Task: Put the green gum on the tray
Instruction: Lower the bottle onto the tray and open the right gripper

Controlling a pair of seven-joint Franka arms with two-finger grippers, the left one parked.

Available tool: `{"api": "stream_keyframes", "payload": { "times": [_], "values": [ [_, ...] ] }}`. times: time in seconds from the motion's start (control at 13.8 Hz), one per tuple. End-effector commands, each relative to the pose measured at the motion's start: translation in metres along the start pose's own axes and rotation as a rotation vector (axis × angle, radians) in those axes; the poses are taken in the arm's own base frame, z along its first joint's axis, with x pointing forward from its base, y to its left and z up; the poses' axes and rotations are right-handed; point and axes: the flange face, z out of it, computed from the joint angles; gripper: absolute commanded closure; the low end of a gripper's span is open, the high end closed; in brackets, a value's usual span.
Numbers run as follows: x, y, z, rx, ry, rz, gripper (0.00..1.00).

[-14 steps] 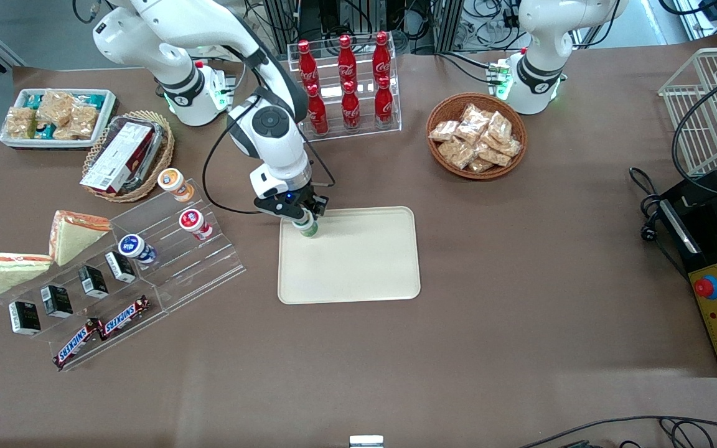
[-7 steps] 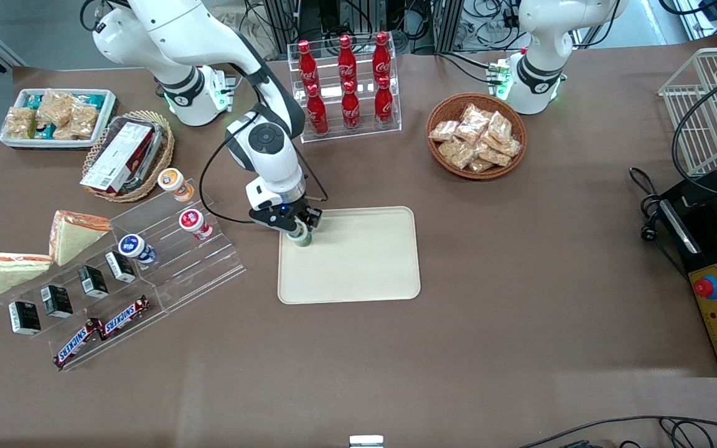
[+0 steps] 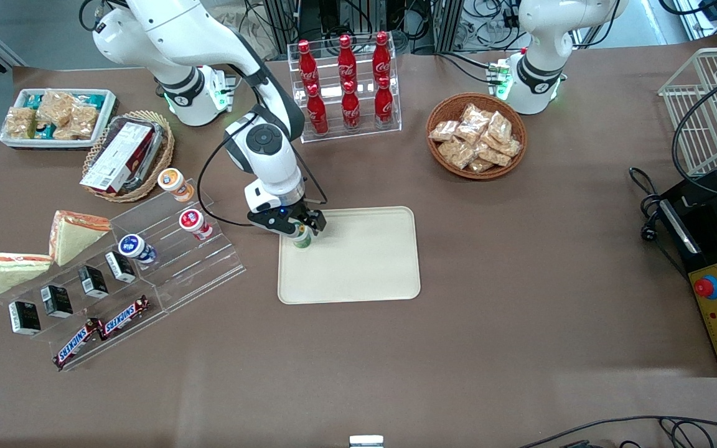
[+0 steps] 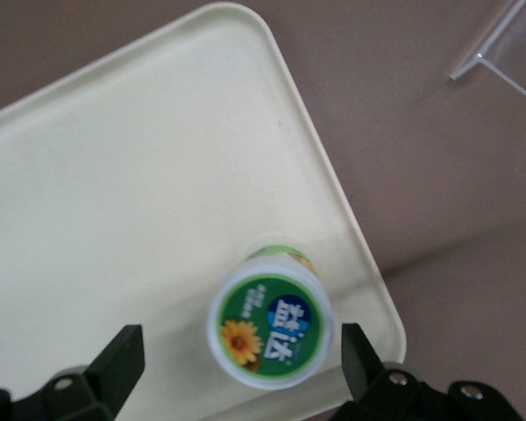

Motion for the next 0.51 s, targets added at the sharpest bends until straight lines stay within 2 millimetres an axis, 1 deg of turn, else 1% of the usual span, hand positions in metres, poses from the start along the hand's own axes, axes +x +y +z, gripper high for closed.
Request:
{"api": "stream_keyframes", "payload": {
  "times": [0.0, 0.15, 0.29, 0.36, 0.44],
  "values": [
    [0.016, -0.019, -0.040, -0.009, 0.010, -0.003, 0.00],
    [0.025, -0.033, -0.076, -0.039, -0.002, -0.015, 0.00],
    [0.034, -0.043, -0.121, -0.057, -0.017, -0.098, 0.00],
    [0.041, -0.048, -0.146, -0.074, -0.032, -0.126, 0.00],
    [0.055, -0.051, -0.171, -0.099, -0.047, -0.140, 0.00]
  ]
}}
